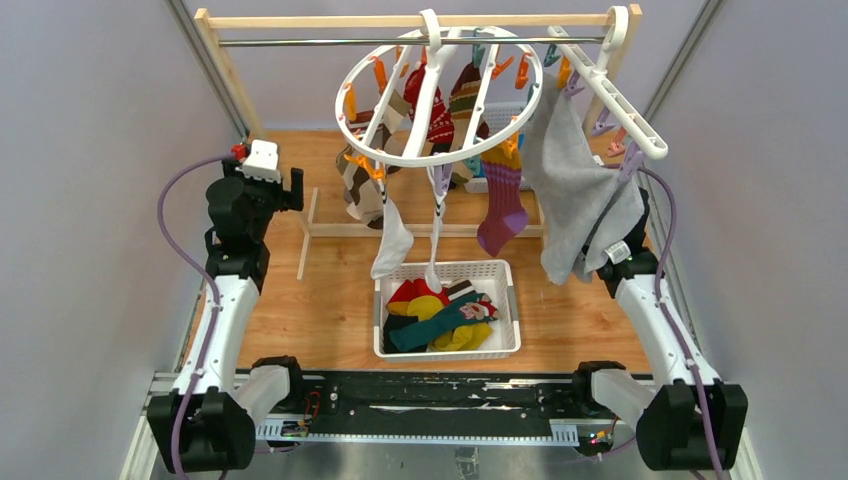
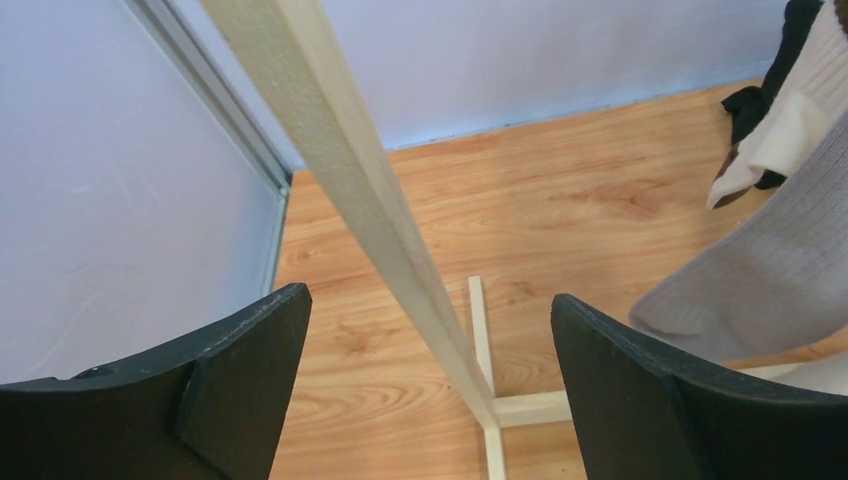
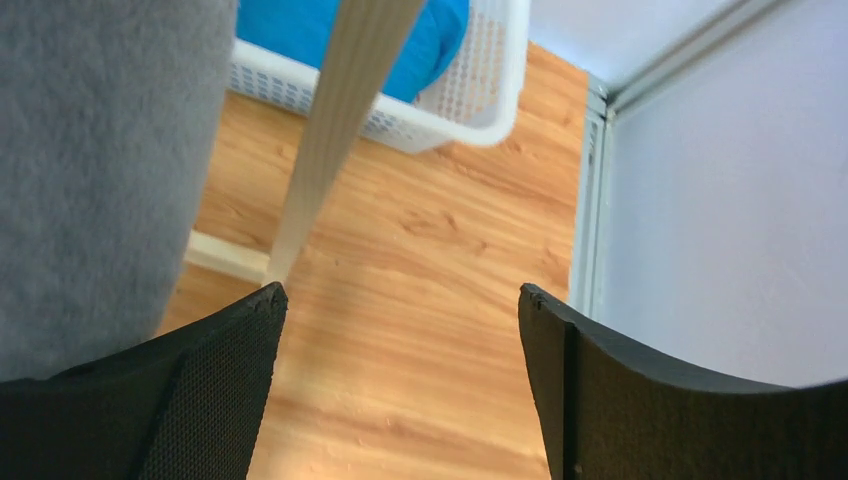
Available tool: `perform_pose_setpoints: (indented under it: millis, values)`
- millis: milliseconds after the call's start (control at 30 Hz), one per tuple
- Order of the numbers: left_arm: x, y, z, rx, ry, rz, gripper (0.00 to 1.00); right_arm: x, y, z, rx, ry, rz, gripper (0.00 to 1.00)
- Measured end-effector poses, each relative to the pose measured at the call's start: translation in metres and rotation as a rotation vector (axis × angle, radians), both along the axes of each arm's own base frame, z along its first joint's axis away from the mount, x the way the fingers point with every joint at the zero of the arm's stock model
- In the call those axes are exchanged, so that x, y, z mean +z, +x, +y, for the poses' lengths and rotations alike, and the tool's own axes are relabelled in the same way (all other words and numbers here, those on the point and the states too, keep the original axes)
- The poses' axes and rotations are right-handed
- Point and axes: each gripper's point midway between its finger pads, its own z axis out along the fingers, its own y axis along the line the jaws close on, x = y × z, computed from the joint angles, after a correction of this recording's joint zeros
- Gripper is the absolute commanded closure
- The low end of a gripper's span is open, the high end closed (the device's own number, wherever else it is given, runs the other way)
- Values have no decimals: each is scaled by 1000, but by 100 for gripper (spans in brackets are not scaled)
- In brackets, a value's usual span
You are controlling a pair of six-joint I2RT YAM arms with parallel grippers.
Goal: Remove the socks clipped to the hanger
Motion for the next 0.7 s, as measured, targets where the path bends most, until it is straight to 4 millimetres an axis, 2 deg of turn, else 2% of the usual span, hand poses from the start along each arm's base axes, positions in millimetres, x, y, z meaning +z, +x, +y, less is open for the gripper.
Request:
perform_pose_setpoints:
  millis: [100, 233, 367, 467, 600, 700]
  values:
    - [7, -10, 4, 25, 12, 37, 2, 2, -20, -12, -53, -34, 45, 14]
    - [14, -35, 9, 55, 34, 88, 1, -1, -52, -31, -137, -96, 113, 14]
    - [22, -64, 5, 36, 54, 136, 0, -3, -94, -53, -222, -180, 184, 15]
    - [32, -78, -3, -10, 60, 154, 0, 0, -127, -59, -239, -213, 253, 17]
    - [31, -85, -13, -72, 64, 188, 0, 24, -161, -49, -175, -187, 261, 17]
    - [18, -87, -19, -111, 60, 241, 0, 61, -186, -34, -102, -126, 192, 19]
